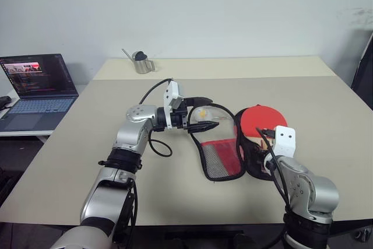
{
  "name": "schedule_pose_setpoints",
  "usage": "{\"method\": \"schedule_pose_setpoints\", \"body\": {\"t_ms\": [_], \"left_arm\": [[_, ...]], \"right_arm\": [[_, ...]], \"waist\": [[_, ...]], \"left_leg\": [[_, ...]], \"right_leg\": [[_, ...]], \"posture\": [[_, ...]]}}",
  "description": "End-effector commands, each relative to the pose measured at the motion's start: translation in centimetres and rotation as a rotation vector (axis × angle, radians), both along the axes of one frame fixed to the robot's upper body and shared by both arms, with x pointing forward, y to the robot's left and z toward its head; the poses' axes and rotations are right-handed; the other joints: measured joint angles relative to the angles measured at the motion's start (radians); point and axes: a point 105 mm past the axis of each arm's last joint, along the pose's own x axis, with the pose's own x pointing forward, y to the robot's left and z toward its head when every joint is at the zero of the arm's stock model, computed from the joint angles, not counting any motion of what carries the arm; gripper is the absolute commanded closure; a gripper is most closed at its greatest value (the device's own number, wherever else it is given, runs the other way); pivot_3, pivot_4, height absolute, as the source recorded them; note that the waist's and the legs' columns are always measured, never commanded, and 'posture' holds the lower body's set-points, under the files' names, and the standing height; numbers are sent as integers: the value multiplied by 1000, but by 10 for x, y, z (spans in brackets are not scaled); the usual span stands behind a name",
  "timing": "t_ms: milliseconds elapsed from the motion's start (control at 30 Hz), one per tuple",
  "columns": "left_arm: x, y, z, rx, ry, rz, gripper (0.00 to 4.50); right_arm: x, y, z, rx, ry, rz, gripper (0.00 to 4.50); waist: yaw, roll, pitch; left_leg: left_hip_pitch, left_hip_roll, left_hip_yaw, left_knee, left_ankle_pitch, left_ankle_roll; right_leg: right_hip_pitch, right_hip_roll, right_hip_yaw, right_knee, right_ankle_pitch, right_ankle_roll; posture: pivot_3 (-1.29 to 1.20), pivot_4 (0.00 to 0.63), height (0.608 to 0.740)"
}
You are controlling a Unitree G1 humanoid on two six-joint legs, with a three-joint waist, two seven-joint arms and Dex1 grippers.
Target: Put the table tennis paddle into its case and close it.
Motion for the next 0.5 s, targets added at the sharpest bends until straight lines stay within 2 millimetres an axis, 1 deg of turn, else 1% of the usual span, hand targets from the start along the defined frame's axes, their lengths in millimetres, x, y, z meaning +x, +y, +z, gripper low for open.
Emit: {"method": "schedule_pose_setpoints", "body": {"t_ms": [33, 67, 200, 233, 333, 433, 500], "left_arm": [[1, 5, 13, -16, -49, 14, 0], [2, 7, 12, -15, -48, 20, 0], [9, 17, 10, -15, -46, 78, 0], [11, 20, 9, -13, -46, 96, 0], [20, 31, 1, -3, -37, 168, 0], [28, 39, -7, 3, -28, 230, 0], [33, 44, -13, 14, -29, 275, 0]], "right_arm": [[-4, 1, 30, -21, -107, -2, 376], [-6, 2, 36, -28, -126, 6, 41], [-17, 6, 67, -96, -230, 89, 41], [-19, 9, 75, -90, -267, 125, 41], [-28, 20, 99, -99, -361, 295, 41], [-36, 24, 112, -143, -406, 457, 41], [-43, 22, 117, -181, -411, 558, 41]], "waist": [[0, 0, 0], [0, 0, 0], [0, 0, 0], [0, 0, 0], [0, 0, 0], [1, 0, 0], [3, 0, 0]], "left_leg": [[0, 0, 0, 0, 0, 0], [0, 0, 0, 0, 0, 0], [0, 0, 0, 0, 0, 0], [0, 0, 0, 0, 0, 0], [0, 0, 0, 0, 0, 0], [0, 1, -1, 0, 0, 0], [0, 0, -1, 0, 0, 0]], "right_leg": [[0, 0, 0, 0, 0, 0], [0, 0, 0, 0, 0, 0], [0, 0, 0, 0, 0, 0], [0, 0, 0, 0, 0, 0], [0, 0, 0, 0, 0, 0], [0, 0, -1, 0, 0, 0], [1, 0, -1, -1, 0, 0]], "posture": [[0, 150, 740], [0, 150, 740], [0, 150, 740], [0, 150, 740], [0, 150, 740], [0, 150, 740], [0, 150, 740]]}}
